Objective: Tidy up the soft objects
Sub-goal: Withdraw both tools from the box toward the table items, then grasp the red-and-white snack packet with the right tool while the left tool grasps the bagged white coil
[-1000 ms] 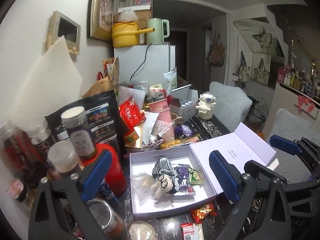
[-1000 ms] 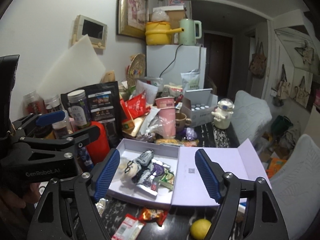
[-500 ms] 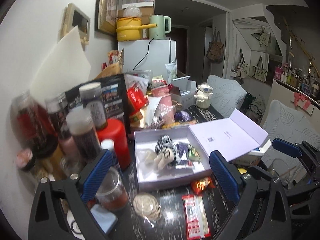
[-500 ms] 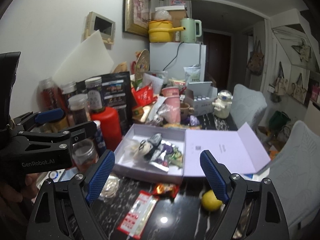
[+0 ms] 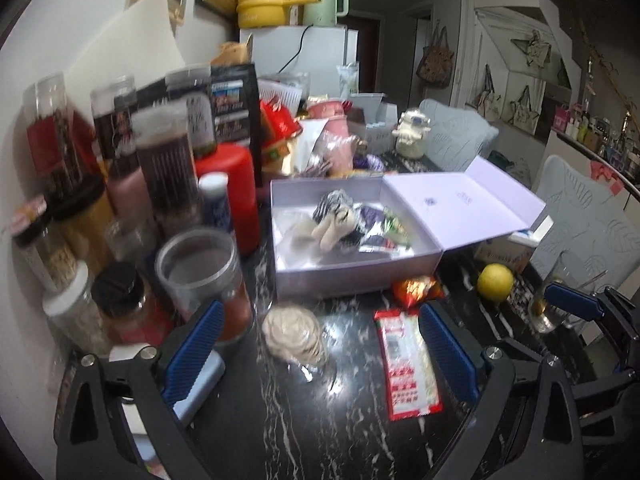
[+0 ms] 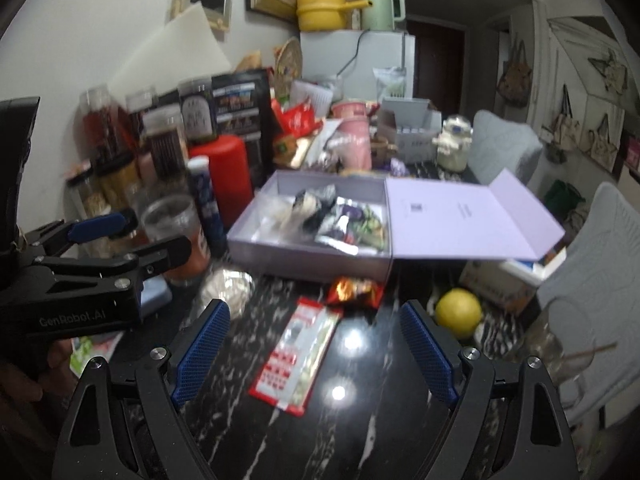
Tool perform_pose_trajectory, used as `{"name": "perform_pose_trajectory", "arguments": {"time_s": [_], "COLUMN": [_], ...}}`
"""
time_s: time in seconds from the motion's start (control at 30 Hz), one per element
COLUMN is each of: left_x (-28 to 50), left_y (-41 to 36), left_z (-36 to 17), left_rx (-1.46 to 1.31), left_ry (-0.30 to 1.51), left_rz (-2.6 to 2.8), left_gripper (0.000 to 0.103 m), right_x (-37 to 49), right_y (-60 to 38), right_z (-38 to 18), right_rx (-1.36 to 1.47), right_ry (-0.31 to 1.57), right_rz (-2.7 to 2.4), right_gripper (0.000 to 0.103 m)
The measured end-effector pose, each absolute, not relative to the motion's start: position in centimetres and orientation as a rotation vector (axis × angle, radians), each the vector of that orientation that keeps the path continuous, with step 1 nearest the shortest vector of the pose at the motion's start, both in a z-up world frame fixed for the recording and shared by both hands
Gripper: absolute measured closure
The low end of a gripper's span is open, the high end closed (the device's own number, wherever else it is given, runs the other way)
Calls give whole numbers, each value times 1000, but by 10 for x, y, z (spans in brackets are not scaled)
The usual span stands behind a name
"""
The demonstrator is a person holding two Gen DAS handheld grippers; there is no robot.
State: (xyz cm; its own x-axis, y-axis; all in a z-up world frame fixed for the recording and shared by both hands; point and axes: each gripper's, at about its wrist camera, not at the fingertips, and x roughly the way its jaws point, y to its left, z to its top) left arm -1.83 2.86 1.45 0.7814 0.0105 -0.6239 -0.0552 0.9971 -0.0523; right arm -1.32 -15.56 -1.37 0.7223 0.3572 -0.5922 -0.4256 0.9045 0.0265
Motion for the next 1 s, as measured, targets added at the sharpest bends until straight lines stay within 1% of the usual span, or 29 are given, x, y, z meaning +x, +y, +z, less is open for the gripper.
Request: {"name": "perform_pose_trajectory", "arguments": {"time_s": [0.43,0.73,1.0], "left_x": [-8,1,19], "left_y": [53,69,78], "left_z": [-41,-60,-70], "left_rx": [-161,-176,-222], "left_ry": [788,827,867], "left_rz": [33,76,32], "left_gripper": [4,4,4], "right_x": [7,41,69], "right_y": [-149,-133,-115], "right_z": [-76,-113,-132], "right_rx": [-82,-84,-87], "right_ry": [793,910,974], "right_rz": [426,423,428], "right_gripper": [15,15,15]}}
